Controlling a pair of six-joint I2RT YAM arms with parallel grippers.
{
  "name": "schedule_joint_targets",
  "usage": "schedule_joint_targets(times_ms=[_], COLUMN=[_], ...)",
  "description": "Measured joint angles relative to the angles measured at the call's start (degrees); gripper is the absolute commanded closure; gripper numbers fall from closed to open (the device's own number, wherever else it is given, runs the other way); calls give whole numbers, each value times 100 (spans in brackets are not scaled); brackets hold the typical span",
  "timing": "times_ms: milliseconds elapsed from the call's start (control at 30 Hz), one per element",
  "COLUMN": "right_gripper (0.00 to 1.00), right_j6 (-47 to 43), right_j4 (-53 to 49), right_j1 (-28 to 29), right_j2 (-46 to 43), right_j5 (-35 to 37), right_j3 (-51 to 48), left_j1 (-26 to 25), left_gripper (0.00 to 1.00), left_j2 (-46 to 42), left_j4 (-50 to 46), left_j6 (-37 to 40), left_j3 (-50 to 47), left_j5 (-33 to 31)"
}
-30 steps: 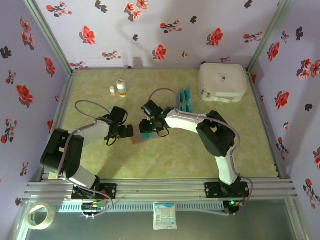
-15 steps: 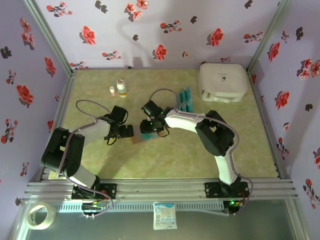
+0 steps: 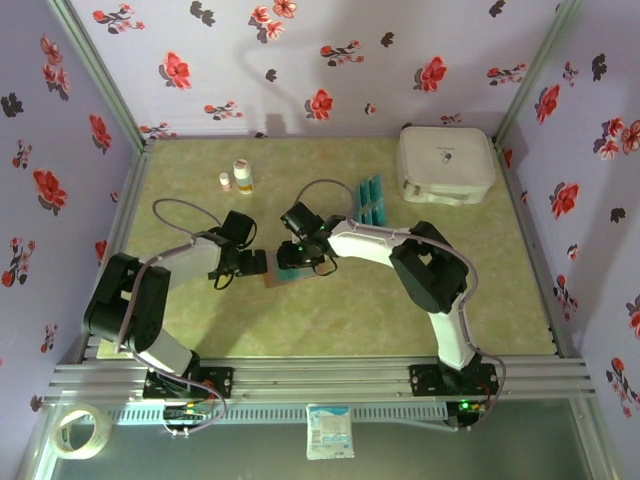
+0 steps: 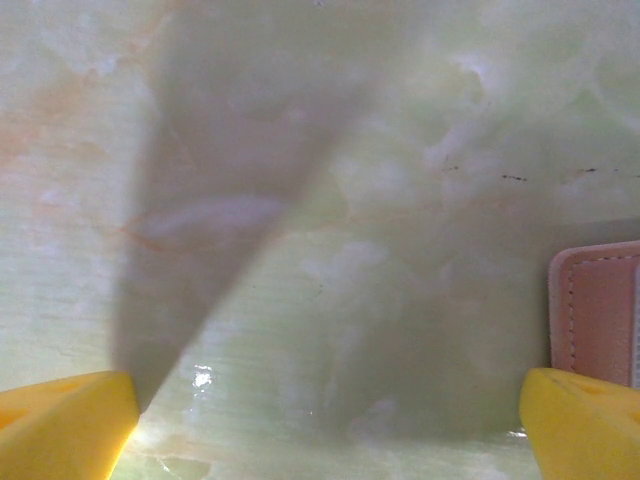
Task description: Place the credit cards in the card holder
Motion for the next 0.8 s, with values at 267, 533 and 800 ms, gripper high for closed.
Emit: schedule_joint_targets(times_ms=[267,533,800], right_gripper=[57,55,93], right_j6=[109,105,11], right_j4=[146,133,66], right_j1=[127,81,-20], right_j2=[50,-79,-310], right_j5=[-138,-114,-83], right_j3=[2,-9,-42], left_j1=[0,136,262], left_gripper=[0,0,0], left_j2=[-2,-138,-520], left_j4=[-4,2,90], left_j6=[0,4,-4], left_j3=[2,4,-92], left_j5=[0,181,249])
